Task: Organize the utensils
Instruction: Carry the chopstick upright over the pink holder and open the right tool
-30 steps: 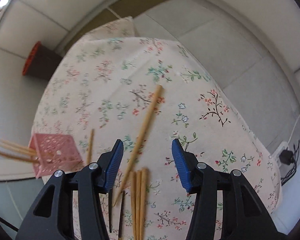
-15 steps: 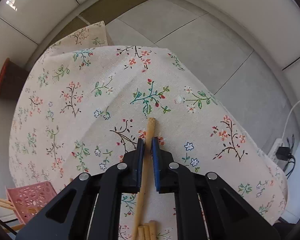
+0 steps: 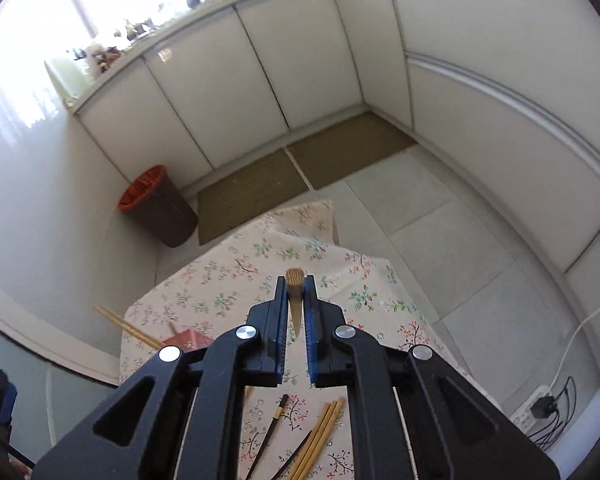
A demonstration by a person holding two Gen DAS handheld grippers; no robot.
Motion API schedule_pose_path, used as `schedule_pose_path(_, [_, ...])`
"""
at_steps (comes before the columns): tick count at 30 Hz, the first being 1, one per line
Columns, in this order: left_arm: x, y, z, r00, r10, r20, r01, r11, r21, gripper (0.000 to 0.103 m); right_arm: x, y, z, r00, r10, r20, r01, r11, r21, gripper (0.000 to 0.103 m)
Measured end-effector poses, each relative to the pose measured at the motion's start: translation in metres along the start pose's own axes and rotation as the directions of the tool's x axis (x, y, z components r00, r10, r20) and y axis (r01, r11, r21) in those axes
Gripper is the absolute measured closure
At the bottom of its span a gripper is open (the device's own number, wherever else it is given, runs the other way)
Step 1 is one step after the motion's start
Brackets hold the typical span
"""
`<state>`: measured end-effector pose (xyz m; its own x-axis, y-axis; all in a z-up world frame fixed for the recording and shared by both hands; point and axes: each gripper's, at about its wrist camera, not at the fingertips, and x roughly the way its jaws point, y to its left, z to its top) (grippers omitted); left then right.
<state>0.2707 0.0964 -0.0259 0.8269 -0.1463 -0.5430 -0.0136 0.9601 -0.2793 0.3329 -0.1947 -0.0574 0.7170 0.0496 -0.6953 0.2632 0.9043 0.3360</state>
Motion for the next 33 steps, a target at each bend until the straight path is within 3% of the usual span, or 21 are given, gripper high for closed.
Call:
schedule_pose_path(7, [-0.009,0.01,0.006,1.0,-0.007,0.02,0.008,1.0,-0.029,0.032,-0.09,0.055,0.017,0.99,0.084,0.113,-0.063,0.982,-0.18,0.095])
schedule_pose_path(13, [-0.013,0.02,0.011,0.999,-0.004,0.032,0.006,0.998,-0.06,0.032,-0.114,0.088,0.018,0.979,0.179,0.101,-0.151,0.961,-0.233,0.095])
schedule_pose_path(18, [-0.014,0.023,0.012,0.999,-0.007,0.036,0.009,0.998,-0.069,0.032,-0.085,0.114,0.011,0.972,0.21,0.101,-0.182,0.956,-0.231,0.095])
schedule_pose_path(29, [-0.002,0.037,0.012,1.0,0.016,0.002,-0.015,0.994,-0.105,0.032,0.023,0.136,-0.018,0.985,0.138,0.106,-0.114,0.973,-0.202,0.095])
schedule_pose_path(33, [0.008,0.038,0.008,0.999,0.018,-0.029,-0.021,0.994,-0.11,0.032,0.053,0.141,-0.029,0.988,0.141,0.06,-0.125,0.969,-0.215,0.092])
